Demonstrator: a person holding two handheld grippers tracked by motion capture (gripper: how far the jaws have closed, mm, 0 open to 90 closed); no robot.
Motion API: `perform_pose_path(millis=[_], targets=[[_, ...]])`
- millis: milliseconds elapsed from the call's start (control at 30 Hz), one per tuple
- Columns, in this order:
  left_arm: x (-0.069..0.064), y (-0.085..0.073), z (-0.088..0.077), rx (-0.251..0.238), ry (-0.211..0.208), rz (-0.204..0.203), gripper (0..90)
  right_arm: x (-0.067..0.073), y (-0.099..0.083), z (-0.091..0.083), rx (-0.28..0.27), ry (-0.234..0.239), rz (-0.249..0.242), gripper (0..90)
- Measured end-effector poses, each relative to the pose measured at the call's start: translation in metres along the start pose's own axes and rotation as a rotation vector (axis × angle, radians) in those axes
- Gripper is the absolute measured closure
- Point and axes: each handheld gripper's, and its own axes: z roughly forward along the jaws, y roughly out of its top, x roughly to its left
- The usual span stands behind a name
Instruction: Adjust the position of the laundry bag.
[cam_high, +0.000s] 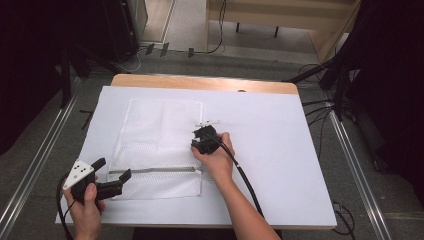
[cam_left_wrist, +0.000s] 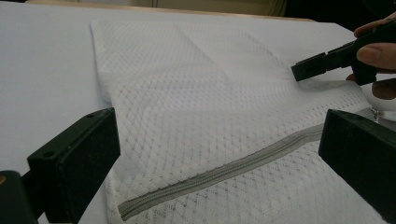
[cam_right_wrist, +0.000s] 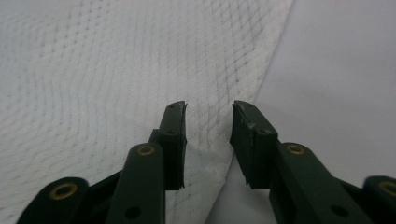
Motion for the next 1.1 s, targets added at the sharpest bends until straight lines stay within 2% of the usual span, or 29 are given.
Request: perform_pose_path(millis=[67, 100, 167, 233, 333, 500, 667, 800, 833, 933, 1100], targets=[[-0.002, 0.000, 0.001, 0.001, -0.005, 0.000, 0.0, 0.004, -0.001, 0.001, -0.001, -0.047, -0.032, 76.9], [-0.002, 0.000, 0.001, 0.002, -0.006, 0.000, 0.0, 0.003, 0.000, 0.001, -0.002, -0.055, -0.036, 79.9], [-0.004, 0.000, 0.003, 0.002, -0.008, 0.005, 0.0, -0.001, 0.001, 0.001, 0.005, -0.051, -0.020, 86.5], [-0.005, 0.000, 0.003, 0.005, -0.010, 0.008, 0.0, -0.003, 0.001, 0.001, 0.006, -0.043, -0.026, 90.0], [-0.005, 0.000, 0.003, 0.004, -0.009, 0.009, 0.0, -0.003, 0.001, 0.000, 0.004, -0.038, -0.044, 90.0], [-0.002, 0.000, 0.002, -0.001, -0.009, -0.002, 0.0, -0.008, 0.000, -0.001, -0.002, -0.007, -0.025, 90.0], [-0.001, 0.000, 0.003, 0.002, -0.007, -0.002, 0.0, -0.013, -0.002, -0.006, -0.011, -0.002, -0.040, 90.0], [-0.002, 0.000, 0.003, 0.003, -0.014, -0.004, 0.0, -0.021, -0.004, -0.011, -0.017, -0.013, -0.038, 90.0], [-0.003, 0.000, 0.003, 0.005, -0.017, 0.000, 0.0, -0.030, -0.006, -0.015, -0.023, -0.018, -0.031, 90.0], [-0.004, 0.000, 0.003, 0.007, -0.016, 0.003, 0.0, -0.041, -0.007, -0.023, -0.033, -0.025, -0.022, 90.0], [-0.007, 0.000, 0.005, 0.010, -0.028, 0.001, 0.0, -0.065, -0.006, -0.035, -0.029, -0.034, -0.036, 90.0]])
